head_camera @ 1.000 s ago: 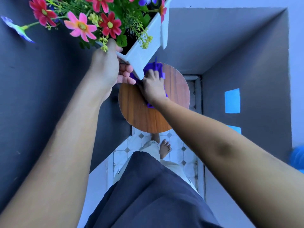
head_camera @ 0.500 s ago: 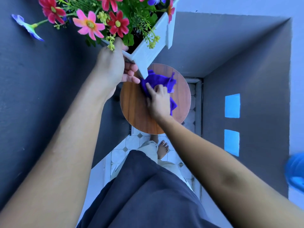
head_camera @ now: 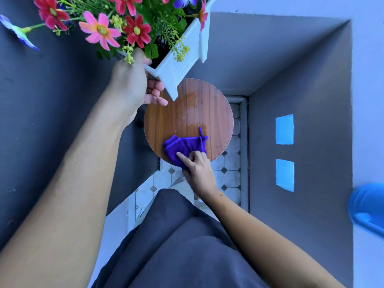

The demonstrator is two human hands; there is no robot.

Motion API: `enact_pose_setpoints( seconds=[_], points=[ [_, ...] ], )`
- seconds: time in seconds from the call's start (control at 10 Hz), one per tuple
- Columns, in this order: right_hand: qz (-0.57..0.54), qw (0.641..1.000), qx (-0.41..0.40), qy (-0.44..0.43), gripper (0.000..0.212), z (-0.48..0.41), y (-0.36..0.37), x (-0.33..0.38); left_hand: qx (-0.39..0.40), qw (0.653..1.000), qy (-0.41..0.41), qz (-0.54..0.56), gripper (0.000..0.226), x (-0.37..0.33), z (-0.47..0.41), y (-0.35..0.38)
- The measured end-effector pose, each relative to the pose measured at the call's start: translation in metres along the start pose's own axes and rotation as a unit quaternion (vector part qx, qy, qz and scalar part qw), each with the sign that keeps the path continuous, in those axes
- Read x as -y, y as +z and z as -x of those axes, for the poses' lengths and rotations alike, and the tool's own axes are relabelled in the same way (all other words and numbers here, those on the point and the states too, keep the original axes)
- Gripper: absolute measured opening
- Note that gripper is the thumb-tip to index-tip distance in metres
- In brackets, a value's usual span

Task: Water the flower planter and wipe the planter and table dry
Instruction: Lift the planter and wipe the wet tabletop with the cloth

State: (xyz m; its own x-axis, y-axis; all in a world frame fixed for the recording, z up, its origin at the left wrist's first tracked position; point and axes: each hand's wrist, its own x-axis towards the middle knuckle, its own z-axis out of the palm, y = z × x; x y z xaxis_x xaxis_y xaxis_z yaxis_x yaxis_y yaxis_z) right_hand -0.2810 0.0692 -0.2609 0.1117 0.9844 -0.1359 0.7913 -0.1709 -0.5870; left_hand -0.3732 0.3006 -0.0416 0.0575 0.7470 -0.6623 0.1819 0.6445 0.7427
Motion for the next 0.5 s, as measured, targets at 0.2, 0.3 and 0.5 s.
enact_pose_setpoints(
  seconds=[0.2, 0.3, 0.5],
  points=[
    [0.003, 0.994, -0.051, 0.098, 0.06, -0.017, -0.043, -0.045, -0.001, 1.0, 0.008, -0.023, 0.031, 0.0, -0.001, -0.002],
    [0.015, 0.986, -0.085, 0.144, 0.054, -0.068, -0.068, -0.073, 0.002, 1.0, 0.013, -0.024, 0.031, 0.0, -0.001, -0.001],
    [0.023, 0.982, -0.101, 0.155, 0.052, -0.143, -0.071, -0.054, 0.005, 1.0, 0.0, -0.014, 0.031, 0.003, -0.005, 0.0]
  ],
)
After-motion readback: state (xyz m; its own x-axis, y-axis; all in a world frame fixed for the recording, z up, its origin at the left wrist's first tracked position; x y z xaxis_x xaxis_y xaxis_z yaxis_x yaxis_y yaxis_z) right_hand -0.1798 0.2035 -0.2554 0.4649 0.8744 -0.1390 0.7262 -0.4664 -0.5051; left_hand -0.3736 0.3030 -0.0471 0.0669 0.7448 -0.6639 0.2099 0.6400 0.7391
